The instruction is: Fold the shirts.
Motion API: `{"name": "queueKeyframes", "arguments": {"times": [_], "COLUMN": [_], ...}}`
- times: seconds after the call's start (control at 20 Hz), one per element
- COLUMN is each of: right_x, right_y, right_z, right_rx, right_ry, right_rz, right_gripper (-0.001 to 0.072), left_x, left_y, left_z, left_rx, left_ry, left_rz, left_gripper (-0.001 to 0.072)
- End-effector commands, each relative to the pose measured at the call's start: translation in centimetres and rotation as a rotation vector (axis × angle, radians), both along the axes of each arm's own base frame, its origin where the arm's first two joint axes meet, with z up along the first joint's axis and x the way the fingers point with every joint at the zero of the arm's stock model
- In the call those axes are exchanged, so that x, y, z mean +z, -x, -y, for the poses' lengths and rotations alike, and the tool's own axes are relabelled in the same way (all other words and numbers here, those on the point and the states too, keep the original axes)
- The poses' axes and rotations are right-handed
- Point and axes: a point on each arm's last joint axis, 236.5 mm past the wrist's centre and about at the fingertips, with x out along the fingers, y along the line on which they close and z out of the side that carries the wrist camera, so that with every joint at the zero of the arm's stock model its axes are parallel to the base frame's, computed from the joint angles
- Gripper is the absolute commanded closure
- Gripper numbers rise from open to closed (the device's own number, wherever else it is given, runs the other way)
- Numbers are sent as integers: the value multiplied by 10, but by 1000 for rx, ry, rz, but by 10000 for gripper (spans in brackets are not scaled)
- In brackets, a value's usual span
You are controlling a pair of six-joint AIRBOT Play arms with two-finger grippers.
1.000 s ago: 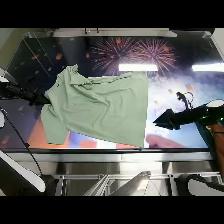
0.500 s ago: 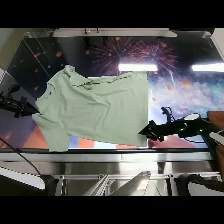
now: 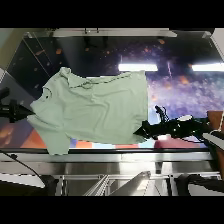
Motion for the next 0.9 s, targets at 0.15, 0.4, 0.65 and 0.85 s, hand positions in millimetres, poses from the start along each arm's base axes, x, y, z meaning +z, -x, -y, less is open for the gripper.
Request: {"name": "queueKeyframes", "arguments": {"times": [0.15, 0.4, 0.65, 0.85], "right_x": [247, 488, 574, 551], "right_y": [-29, 16, 28, -19], "right_z": [7, 58, 91, 124], "right_rx": [80, -68, -237, -282], "right_ry": [-244, 9, 226, 199], "right_rz": [535, 1283, 1486, 1360], "right_gripper": [693, 692, 693, 695], "left_x": [265, 494, 532, 458], "left_y": [-14, 153, 202, 83], "left_z": [54, 150, 170, 109], "left_rx": [66, -23, 14, 253], "left_ry": [274, 353, 371, 156], "left_rz": [805, 1635, 1769, 1313], "left_gripper": [690, 690, 692, 691]}}
